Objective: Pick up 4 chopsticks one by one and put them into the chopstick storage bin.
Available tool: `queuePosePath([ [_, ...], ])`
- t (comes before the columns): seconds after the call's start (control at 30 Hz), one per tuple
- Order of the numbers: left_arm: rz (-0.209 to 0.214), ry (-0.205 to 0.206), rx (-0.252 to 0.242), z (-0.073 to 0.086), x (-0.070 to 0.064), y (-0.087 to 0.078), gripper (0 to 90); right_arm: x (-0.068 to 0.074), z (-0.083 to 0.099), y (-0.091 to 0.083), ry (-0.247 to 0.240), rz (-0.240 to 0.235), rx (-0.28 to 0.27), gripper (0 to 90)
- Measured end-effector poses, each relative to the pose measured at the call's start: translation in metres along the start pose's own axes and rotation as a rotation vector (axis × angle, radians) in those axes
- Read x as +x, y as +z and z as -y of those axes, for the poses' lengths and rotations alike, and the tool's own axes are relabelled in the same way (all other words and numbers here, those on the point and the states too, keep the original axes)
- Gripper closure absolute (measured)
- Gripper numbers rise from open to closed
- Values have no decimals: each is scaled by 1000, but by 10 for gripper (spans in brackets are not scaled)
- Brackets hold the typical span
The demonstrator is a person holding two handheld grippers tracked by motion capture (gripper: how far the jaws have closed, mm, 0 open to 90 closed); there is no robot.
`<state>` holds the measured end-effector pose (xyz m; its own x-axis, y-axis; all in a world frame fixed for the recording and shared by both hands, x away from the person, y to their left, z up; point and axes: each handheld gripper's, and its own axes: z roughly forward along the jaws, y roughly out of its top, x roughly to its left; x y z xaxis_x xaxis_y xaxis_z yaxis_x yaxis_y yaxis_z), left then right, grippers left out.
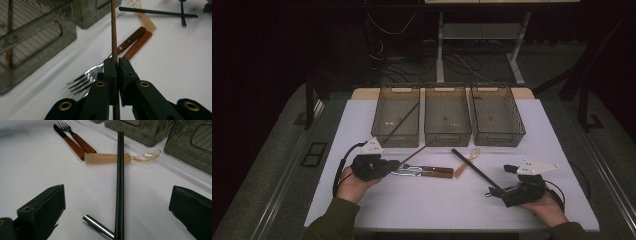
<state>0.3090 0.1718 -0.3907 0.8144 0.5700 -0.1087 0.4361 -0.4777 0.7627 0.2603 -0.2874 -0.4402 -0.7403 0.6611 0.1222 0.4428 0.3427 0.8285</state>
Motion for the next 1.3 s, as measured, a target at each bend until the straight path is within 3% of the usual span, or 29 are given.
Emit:
queuePosePath([
  [0.43, -44, 10, -34, -39, 13, -4, 852, 0, 0, -1, 1, -1, -3, 8],
  [0.7, -72, 9, -29, -54, 25, 1, 852, 1, 0, -1, 0, -2, -6, 8],
  [1.3, -171, -57, -26, -83, 70, 19, 852, 1, 0, -3, 7, -4, -13, 8],
])
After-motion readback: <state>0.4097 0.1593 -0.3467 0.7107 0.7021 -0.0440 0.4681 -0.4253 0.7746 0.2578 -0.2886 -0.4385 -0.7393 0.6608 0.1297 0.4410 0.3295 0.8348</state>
